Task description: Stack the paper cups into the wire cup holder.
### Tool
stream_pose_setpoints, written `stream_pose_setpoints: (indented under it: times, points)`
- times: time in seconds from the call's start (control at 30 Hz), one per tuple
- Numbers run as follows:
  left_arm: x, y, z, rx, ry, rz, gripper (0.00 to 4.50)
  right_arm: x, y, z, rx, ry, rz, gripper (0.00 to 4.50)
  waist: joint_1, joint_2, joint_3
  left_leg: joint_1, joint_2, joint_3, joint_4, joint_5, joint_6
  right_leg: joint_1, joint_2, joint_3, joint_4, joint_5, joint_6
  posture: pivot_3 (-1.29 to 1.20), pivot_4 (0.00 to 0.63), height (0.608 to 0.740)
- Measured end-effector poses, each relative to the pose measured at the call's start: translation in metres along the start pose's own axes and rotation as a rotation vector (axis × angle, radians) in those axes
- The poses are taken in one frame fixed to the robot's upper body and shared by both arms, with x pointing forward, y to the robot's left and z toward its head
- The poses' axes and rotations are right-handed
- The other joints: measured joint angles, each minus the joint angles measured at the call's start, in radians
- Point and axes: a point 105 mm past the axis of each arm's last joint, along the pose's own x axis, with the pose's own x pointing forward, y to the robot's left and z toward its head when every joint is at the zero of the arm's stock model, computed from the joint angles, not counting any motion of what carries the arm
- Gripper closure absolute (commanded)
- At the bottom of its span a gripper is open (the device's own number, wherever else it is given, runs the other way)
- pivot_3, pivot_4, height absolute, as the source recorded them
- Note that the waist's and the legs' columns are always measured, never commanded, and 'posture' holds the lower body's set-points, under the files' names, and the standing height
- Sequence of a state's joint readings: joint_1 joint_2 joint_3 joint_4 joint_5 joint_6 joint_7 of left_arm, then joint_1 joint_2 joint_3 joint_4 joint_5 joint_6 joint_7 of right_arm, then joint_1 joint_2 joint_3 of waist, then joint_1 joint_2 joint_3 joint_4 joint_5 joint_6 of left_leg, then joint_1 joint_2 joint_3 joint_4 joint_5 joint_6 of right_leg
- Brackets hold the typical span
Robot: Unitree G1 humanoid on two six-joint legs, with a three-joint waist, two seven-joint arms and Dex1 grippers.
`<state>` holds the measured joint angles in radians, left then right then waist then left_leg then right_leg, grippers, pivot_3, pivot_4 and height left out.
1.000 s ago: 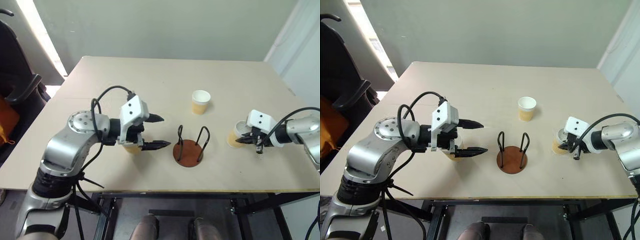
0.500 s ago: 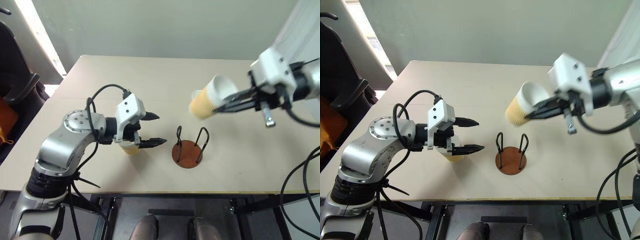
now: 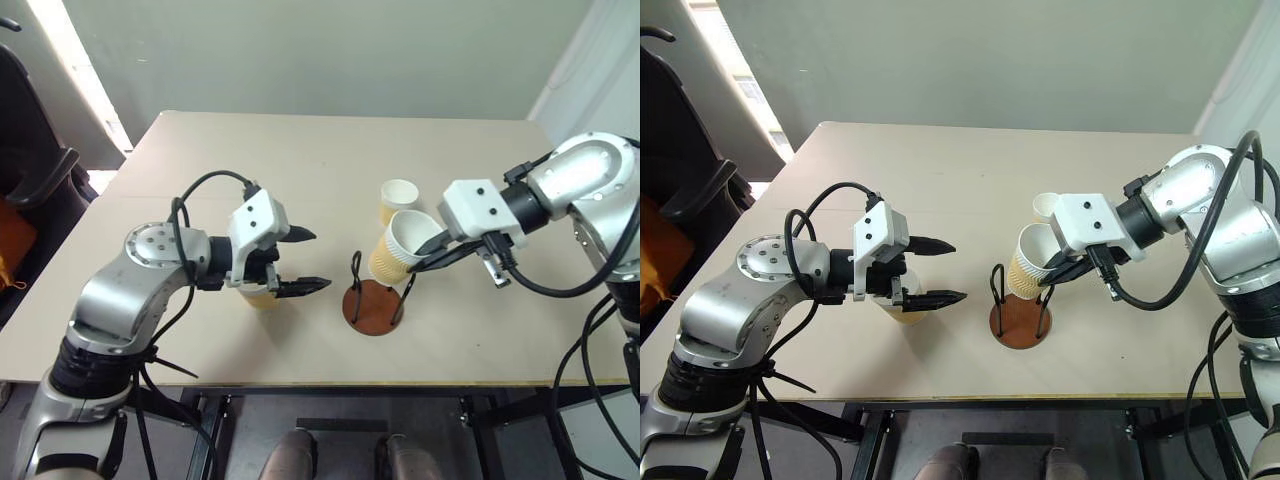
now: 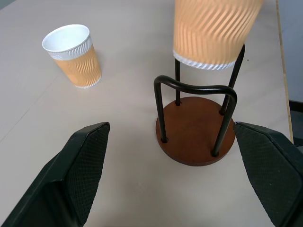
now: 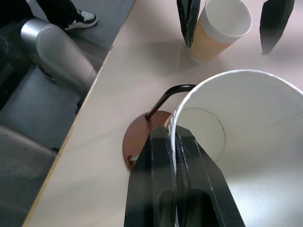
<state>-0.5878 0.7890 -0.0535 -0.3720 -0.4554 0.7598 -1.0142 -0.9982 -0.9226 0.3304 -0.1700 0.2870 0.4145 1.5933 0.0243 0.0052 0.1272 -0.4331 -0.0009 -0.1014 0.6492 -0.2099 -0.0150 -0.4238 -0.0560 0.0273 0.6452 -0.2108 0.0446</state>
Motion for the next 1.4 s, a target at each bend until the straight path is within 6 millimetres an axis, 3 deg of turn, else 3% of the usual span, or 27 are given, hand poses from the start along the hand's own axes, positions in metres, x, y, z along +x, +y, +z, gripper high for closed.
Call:
stream_pose_setpoints:
  times: [0.1, 0.3, 0.37, 0.47, 0.57, 0.67, 0.8, 0.9, 1.07, 1.17, 1.4]
  points:
    - [0.0, 0.001, 0.0, 0.0, 0.001, 0.011, 0.0, 0.001, 0.0, -0.003, -0.011, 0.021, 0.011, 3.59, 0.0, 0.0, 0.0, 0.0, 0.0, 0.0, 0.0, 0.0, 0.0, 0.0, 0.0, 0.0, 0.0, 0.0, 0.0, 0.0, 0.15, 0.74]
    - [0.001, 0.007, 0.0, 0.009, -0.005, 0.066, 0.0, -0.005, -0.007, -0.011, -0.001, 0.052, -0.018, 1.49, 0.0, 0.0, 0.0, 0.0, 0.0, 0.0, 0.0, 0.0, 0.0, 0.0, 0.0, 0.0, 0.0, 0.0, 0.0, 0.0, 0.15, 0.74]
    - [0.003, 0.012, -0.001, 0.007, -0.014, 0.092, 0.0, -0.017, -0.022, -0.023, 0.039, 0.083, -0.091, 0.81, 0.001, 0.0, 0.0, 0.0, 0.0, 0.0, 0.0, 0.0, 0.0, 0.0, 0.0, 0.0, 0.0, 0.001, -0.002, 0.0, 0.15, 0.74]
    - [0.007, 0.03, -0.001, 0.002, -0.028, 0.189, 0.0, -0.04, -0.063, -0.046, 0.137, 0.089, -0.318, 0.03, 0.0, 0.0, 0.0, 0.004, 0.0, 0.0, -0.001, 0.002, -0.001, 0.001, -0.001, 0.001, 0.0, 0.004, -0.005, 0.0, 0.15, 0.74]
    - [0.014, 0.052, 0.003, 0.001, -0.031, 0.308, 0.0, -0.047, -0.103, -0.065, 0.202, 0.097, -0.537, 0.03, 0.0, 0.0, 0.0, 0.007, 0.002, -0.001, -0.004, 0.004, -0.003, 0.001, 0.0, 0.002, 0.0, 0.006, -0.007, 0.0, 0.15, 0.74]
    - [0.026, 0.066, 0.005, -0.022, -0.045, 0.385, 0.0, -0.03, -0.124, -0.085, 0.258, 0.112, -0.627, 0.03, 0.0, 0.0, 0.0, 0.008, 0.003, -0.001, -0.008, 0.005, -0.003, 0.0, 0.0, 0.001, 0.001, 0.006, -0.008, 0.0, 0.15, 0.74]
    - [0.037, 0.069, 0.001, -0.028, -0.028, 0.406, 0.0, -0.005, -0.121, -0.11, 0.29, 0.179, -0.584, 0.03, 0.001, 0.0, 0.0, 0.0, 0.003, 0.0, -0.011, 0.004, -0.006, -0.008, 0.0, 0.0, 0.0, 0.01, -0.001, 0.0, 0.15, 0.74]
    - [0.04, 0.071, -0.002, -0.035, -0.018, 0.429, 0.0, 0.007, -0.122, -0.116, 0.298, 0.206, -0.567, 0.03, 0.001, 0.001, 0.0, -0.006, 0.004, 0.001, -0.011, 0.01, -0.017, -0.014, 0.0, -0.001, 0.0, 0.011, 0.0, 0.0, 0.15, 0.74]
    - [0.038, 0.069, -0.002, -0.025, -0.006, 0.434, 0.0, 0.018, -0.121, -0.125, 0.316, 0.235, -0.568, 0.03, 0.002, 0.001, 0.0, -0.008, 0.004, 0.001, -0.011, 0.006, -0.018, -0.014, 0.0, -0.001, -0.001, 0.011, 0.0, 0.0, 0.15, 0.74]
    - [0.035, 0.065, -0.008, -0.023, 0.013, 0.434, 0.0, 0.026, -0.118, -0.129, 0.334, 0.244, -0.548, 0.62, 0.002, 0.001, 0.0, -0.008, 0.004, 0.002, -0.01, 0.004, -0.018, -0.014, 0.0, -0.001, -0.002, 0.011, 0.0, 0.0, 0.15, 0.74]
    - [0.025, 0.063, -0.008, -0.014, 0.034, 0.449, 0.0, 0.038, -0.115, -0.133, 0.336, 0.262, -0.526, 3.14, 0.003, 0.001, 0.0, -0.008, 0.004, 0.002, -0.009, 0.003, -0.018, -0.014, 0.0, -0.001, -0.001, 0.011, 0.0, 0.0, 0.15, 0.74]
